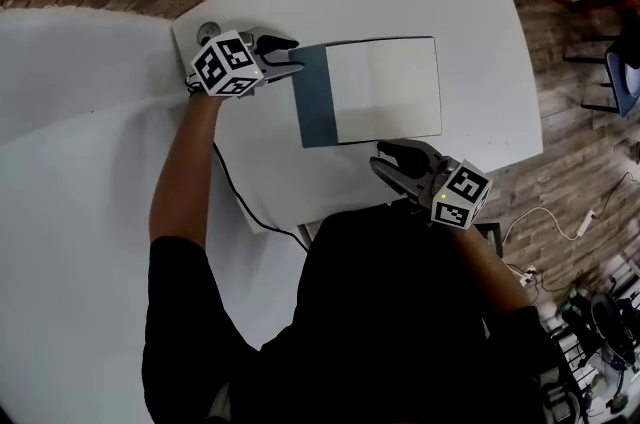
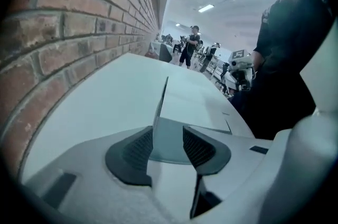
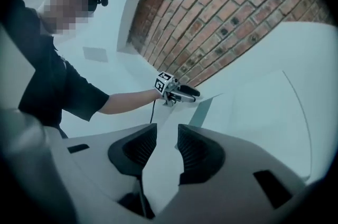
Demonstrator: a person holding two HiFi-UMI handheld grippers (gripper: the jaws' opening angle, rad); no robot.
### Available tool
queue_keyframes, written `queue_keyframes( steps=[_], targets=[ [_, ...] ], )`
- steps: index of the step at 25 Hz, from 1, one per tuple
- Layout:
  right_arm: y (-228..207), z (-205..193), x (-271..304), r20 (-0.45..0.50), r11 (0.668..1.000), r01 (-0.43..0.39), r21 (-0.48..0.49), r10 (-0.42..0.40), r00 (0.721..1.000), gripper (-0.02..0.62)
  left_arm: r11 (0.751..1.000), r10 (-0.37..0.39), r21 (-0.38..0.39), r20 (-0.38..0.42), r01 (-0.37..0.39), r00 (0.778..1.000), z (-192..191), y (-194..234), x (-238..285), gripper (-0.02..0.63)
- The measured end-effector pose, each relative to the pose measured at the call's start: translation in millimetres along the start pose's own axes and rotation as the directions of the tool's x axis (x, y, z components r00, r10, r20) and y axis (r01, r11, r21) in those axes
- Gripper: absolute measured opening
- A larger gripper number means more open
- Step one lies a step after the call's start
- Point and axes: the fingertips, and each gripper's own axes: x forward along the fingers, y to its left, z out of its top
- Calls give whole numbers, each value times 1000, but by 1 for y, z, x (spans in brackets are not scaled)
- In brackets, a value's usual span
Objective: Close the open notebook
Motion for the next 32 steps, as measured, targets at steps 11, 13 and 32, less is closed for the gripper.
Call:
queue_keyframes(
  steps=[11,13,32],
  targets=[
    [-23,-68,32,61,823,55,565,-108,992,118,994,-109,19,-75,111,991,-2,15,26,169],
    [-27,-79,37,100,718,39,695,-150,984,118,992,-125,26,-84,128,989,1,12,29,169],
    [-57,-86,59,136,485,91,870,-412,901,163,977,-209,20,-121,213,970,3,5,46,169]
  ],
)
